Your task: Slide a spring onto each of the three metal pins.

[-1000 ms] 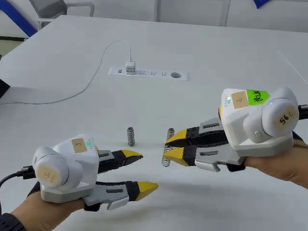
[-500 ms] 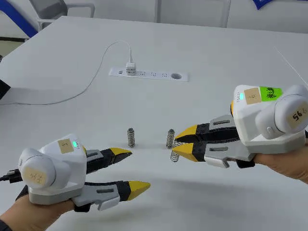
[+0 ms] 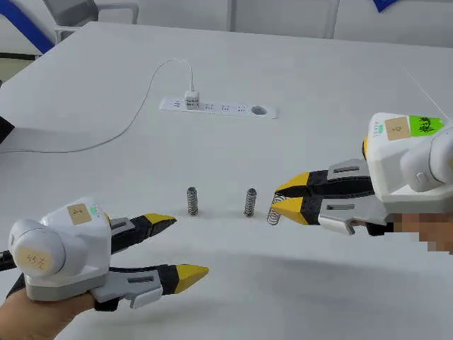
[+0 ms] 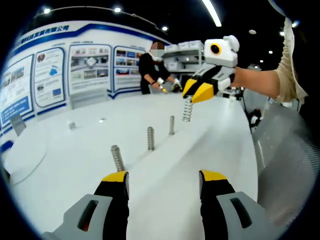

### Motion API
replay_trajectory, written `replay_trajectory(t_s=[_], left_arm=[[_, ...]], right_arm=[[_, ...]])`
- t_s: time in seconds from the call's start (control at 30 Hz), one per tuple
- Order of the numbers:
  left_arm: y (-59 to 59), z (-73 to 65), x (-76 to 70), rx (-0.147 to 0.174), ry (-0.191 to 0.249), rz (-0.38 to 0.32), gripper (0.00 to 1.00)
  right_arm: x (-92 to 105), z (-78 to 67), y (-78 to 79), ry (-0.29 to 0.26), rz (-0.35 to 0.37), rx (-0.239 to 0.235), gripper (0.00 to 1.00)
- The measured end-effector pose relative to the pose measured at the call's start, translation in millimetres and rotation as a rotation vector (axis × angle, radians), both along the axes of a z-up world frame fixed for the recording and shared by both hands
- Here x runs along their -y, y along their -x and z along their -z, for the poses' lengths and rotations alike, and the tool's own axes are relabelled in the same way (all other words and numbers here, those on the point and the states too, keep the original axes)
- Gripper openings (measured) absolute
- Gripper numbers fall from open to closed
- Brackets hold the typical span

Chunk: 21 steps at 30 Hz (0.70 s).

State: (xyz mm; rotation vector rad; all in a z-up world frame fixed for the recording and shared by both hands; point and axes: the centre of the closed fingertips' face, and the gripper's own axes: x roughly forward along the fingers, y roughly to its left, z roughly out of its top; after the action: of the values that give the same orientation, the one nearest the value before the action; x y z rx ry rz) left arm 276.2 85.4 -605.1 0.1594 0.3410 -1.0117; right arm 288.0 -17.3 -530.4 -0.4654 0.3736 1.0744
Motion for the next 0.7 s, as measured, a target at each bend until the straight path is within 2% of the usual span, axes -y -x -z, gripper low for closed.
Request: replay_trajectory(t_s=[0.3,0.7], left_arm=[[-3.0,0.9,-7.3,0.001,-0.004,-0.024,0.60],[-2.3,-0.5,-8.6,0.004,-0.012,-0.038,0.62]], right_arm=[[17.1,-7.7,-10.1,-0.006,0.048,0.017,0.11],[39.7,-12.9,-20.4,-0.005,0.103,0.032,0.11]])
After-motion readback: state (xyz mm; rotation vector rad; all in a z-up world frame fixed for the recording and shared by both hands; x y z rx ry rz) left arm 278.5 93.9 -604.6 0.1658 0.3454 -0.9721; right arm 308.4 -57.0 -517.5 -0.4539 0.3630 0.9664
